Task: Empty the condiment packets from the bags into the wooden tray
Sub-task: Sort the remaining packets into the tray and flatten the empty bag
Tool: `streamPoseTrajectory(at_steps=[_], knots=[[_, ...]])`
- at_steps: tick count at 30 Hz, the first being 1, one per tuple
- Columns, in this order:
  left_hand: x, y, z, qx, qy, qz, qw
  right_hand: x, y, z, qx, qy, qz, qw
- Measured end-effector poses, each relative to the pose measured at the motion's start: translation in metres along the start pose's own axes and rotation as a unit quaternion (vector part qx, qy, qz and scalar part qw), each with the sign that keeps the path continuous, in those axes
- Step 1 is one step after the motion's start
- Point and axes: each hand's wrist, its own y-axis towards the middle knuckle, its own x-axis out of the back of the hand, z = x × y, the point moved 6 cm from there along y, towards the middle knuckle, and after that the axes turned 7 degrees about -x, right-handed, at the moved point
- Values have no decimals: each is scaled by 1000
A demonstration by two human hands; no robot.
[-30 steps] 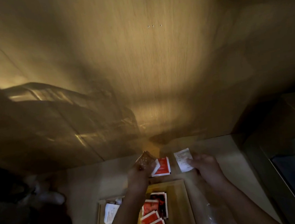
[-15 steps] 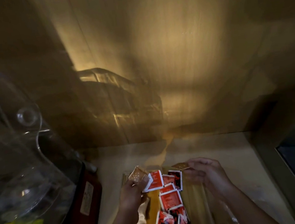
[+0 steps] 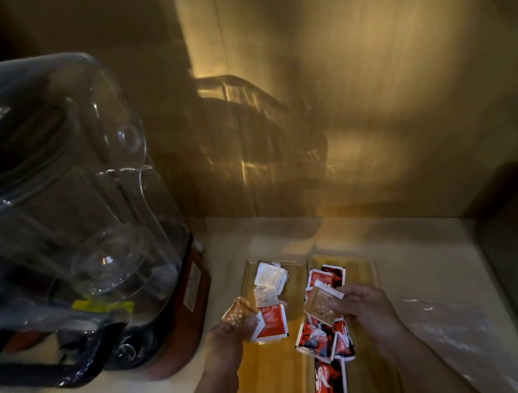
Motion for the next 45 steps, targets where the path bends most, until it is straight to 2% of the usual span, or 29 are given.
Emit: streamPoseTrajectory(at_steps=[6, 14, 18, 22, 27, 30, 32, 36, 40, 45], knots=[[14, -8, 28, 62, -34, -13, 997, -11, -5, -22, -31, -46, -6, 998], [32, -23, 33, 63, -25, -19, 998, -55, -3, -35, -52, -180, 27, 982], [39, -27, 39, 67, -13, 0, 998, -88, -3, -33, -55, -199, 79, 975], [39, -29, 41, 67, 9, 20, 998, -107, -2, -24, -1, -202, 91, 975], [35, -30, 41, 61, 18, 39, 997, -126, -23, -21, -10, -218, 222, 950], [26, -32, 38, 59, 22, 63, 996, -128, -28, -24, -10, -258, 241, 936], [21, -33, 38, 59, 31, 76, 995, -124, -28, -23, 7, -279, 228, 933], [11, -33, 38, 53, 38, 111, 992, -108, -22, -26, 18, -263, 171, 949], [9, -35, 39, 53, 75, 128, 988, -94, -18, -31, -4, -203, 118, 972], [18, -41, 40, 95, 70, 135, 984, -86, -12, -30, -11, -141, 55, 988]])
